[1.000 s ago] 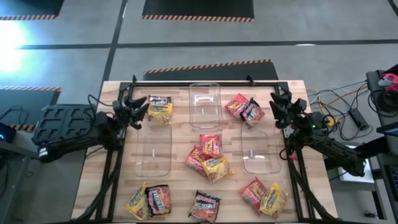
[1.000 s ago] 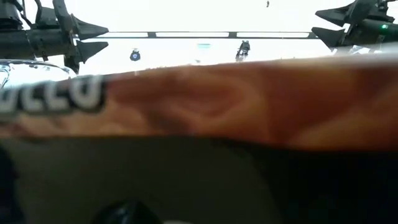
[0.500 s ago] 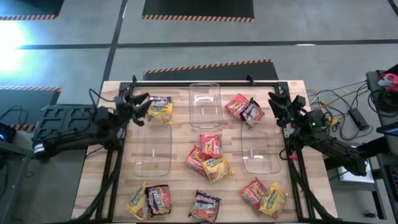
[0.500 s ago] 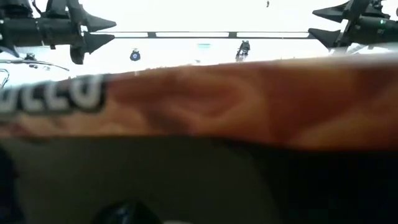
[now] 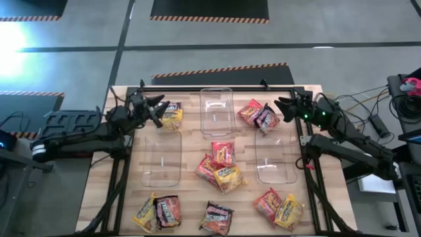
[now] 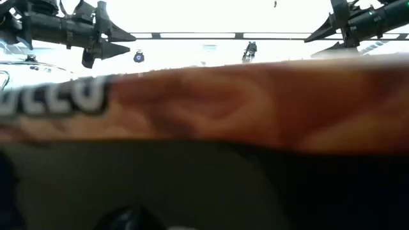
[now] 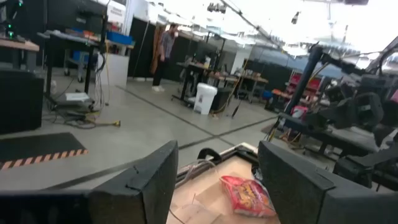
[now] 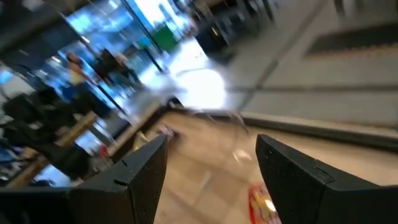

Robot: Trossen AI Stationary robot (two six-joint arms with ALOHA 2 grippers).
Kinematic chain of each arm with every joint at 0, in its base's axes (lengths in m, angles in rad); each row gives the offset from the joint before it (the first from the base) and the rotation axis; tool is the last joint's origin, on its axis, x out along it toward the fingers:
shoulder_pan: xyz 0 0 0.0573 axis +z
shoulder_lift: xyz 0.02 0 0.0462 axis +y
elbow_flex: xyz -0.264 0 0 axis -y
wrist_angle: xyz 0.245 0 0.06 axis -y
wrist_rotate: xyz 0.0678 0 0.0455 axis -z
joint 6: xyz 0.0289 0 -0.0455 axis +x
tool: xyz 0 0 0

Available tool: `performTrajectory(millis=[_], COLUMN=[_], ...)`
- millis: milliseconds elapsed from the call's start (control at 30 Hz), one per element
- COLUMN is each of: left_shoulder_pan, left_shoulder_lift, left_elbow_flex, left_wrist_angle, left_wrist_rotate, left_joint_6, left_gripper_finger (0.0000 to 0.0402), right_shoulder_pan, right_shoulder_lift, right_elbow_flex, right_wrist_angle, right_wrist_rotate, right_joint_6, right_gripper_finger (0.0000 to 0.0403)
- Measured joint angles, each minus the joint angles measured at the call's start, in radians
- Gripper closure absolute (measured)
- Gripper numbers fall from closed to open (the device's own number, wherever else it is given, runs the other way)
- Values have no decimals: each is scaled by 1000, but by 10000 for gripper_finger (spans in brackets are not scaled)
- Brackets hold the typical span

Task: Sort Maruchan noodles
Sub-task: Put the top right black pack noodle into the bottom right transparent bin

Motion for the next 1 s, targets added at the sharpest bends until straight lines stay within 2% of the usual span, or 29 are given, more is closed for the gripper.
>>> performTrajectory(millis=[200,433,667,1000], left_shoulder_pan=[7,27,44,60], left_shoulder_lift=[97,235,364,518], left_elbow_flex=[95,231,319,387], left_wrist_angle=[-114,-289,-296,-287], left_wrist_rotate=[0,0,66,141], left_joint_6=[-19,10,66,97], left_gripper_finger=[196,196,196,196], right_shoulder_pan=[0,0,0,0], right_shoulder_lift=[113,204,272,354], right_elbow_flex=[124,175,206,258], right_wrist_angle=[-226,-344,-457,-516], right_wrist_rotate=[19,18,15,15], right_joint_6=[19,69,90,87], right_gripper_finger=[170,170,170,170])
